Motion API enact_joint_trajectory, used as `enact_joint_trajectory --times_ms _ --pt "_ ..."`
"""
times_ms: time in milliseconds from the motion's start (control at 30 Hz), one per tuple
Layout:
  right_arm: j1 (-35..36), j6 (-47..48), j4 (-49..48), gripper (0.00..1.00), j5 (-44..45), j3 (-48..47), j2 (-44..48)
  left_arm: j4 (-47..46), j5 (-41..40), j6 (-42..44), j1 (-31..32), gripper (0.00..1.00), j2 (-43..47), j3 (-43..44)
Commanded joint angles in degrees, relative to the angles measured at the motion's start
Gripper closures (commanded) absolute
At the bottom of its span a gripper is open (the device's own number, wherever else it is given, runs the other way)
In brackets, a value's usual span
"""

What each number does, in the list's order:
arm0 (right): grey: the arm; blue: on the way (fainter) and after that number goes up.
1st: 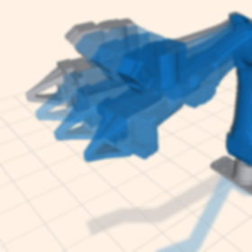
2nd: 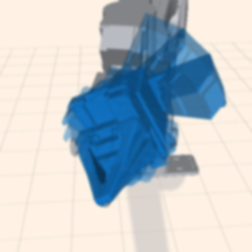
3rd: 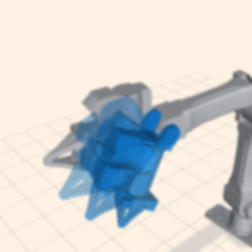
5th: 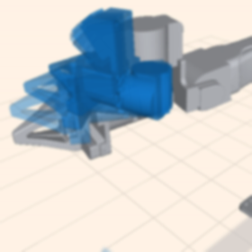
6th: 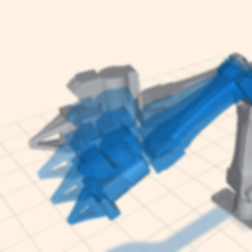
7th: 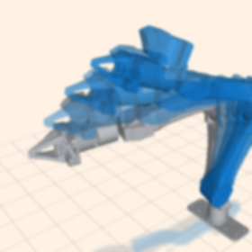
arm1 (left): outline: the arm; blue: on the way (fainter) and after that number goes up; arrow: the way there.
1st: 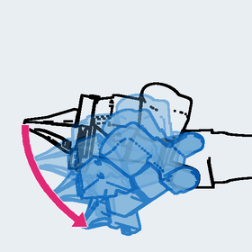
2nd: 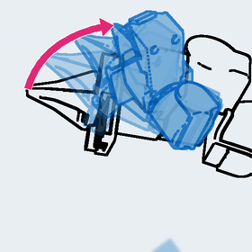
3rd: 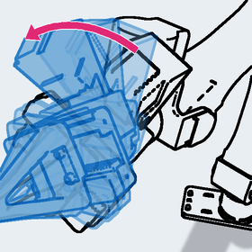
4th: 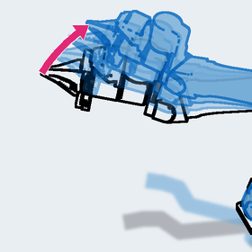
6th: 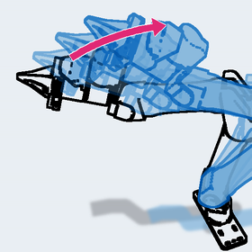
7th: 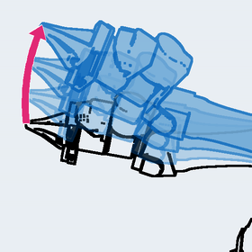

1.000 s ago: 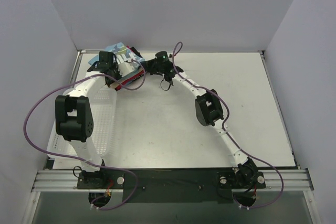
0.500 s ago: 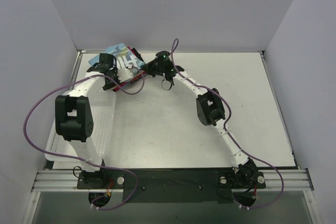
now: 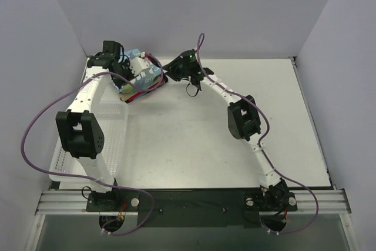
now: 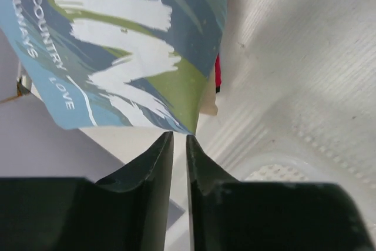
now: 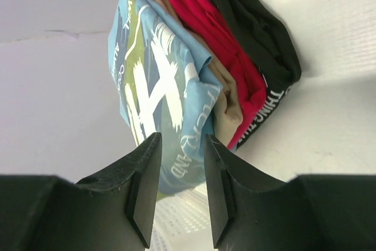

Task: Fold and stack the t-shirts
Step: Put the neatly folded tshirt into the corner of the board with the left arm

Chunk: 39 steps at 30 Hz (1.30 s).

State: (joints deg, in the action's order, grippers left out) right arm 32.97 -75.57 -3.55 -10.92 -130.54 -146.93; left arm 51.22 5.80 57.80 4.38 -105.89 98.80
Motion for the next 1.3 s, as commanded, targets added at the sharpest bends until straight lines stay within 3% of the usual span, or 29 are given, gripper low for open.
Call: enact_joint_trajectory --times_ms 0,33,133,233,467,767,867,967,1033,1267 --pt "-1.2 7.2 -2.2 0.69 0.4 4.8 10.5 -4.2 14.0 -12.5 1.0 0.88 -0.7 4.6" --pt "-1.6 9.5 -1.6 0.68 0.5 6.7 11.4 -6.4 12.4 -14.6 1.3 1.00 -1.3 4.4" --pt "-2.8 12.6 -2.0 0.66 -0.9 11.5 16.2 -15.2 4.1 -20.0 2.8 1.00 -6.6 4.9" --pt "-5.2 17.3 -2.1 0.54 -3.0 20.5 21.2 -14.8 -3.4 -18.8 4.8 1.00 -12.0 6.7" --pt "-9.2 31.5 0.2 0.21 0.5 43.3 39.5 -17.2 -5.3 -16.7 4.8 1.00 -12.9 -0.6" --pt "-14.1 39.6 2.0 0.01 4.9 58.5 54.0 -17.2 -6.1 -16.9 4.8 1.00 -10.0 1.6" --pt "-15.5 43.8 3.4 0.00 8.1 61.6 59.2 -16.9 -3.8 -16.8 5.4 0.85 -6.4 1.0" --pt "-18.7 48.4 5.1 0.00 9.3 67.5 63.9 -17.1 -1.1 -18.8 5.7 0.57 -2.7 -0.5" --pt "-21.8 50.2 5.7 0.00 9.9 71.7 67.4 -17.1 1.7 -21.0 5.8 0.46 0.6 -2.6" --pt "-32.6 55.3 4.2 0.00 12.6 87.5 81.2 -9.1 7.8 -27.7 4.5 0.35 13.0 -8.4"
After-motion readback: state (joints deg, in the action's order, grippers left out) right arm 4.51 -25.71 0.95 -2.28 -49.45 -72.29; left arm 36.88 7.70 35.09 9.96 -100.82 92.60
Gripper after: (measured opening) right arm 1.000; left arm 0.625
